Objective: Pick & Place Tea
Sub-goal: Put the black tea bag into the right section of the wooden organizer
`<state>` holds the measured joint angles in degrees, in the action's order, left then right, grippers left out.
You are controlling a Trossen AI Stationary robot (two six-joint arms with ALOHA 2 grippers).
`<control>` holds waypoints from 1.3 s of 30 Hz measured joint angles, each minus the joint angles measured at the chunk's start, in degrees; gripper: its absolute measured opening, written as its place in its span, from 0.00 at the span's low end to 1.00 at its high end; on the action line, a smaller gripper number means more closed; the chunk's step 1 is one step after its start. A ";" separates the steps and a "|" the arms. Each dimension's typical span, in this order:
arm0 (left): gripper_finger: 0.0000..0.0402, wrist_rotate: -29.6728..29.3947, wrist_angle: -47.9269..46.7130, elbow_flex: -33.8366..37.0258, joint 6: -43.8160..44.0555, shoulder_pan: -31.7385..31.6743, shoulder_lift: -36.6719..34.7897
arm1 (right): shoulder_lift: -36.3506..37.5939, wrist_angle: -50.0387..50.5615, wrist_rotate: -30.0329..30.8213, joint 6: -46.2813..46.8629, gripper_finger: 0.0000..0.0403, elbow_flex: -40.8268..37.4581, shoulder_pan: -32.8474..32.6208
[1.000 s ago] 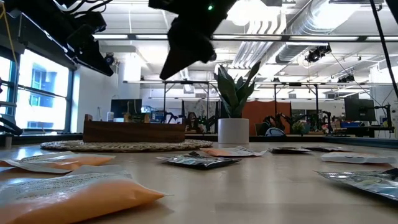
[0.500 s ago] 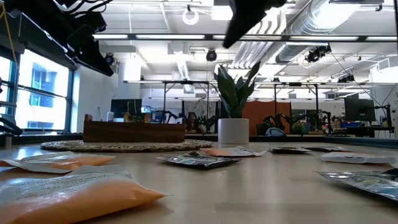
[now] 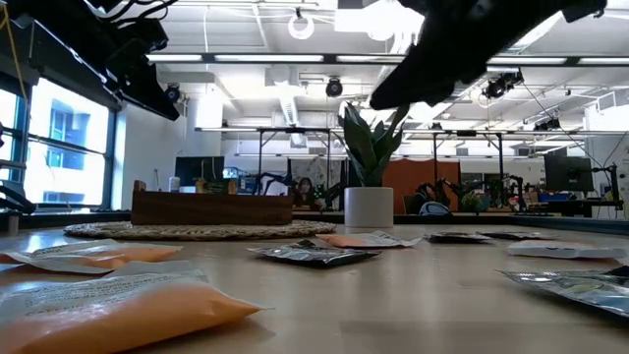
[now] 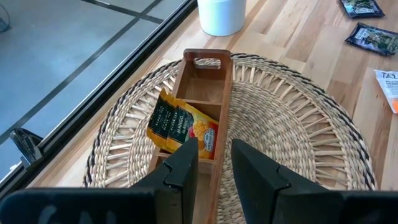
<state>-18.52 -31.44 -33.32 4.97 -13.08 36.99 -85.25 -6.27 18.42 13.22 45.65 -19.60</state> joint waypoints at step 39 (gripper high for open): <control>0.24 1.04 1.79 0.00 -0.20 0.00 0.00 | -17.66 5.14 -5.39 19.81 0.37 1.29 -18.51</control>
<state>-17.47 -29.65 -33.32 4.78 -13.08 36.99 -102.91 -1.13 13.04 33.03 46.94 -38.11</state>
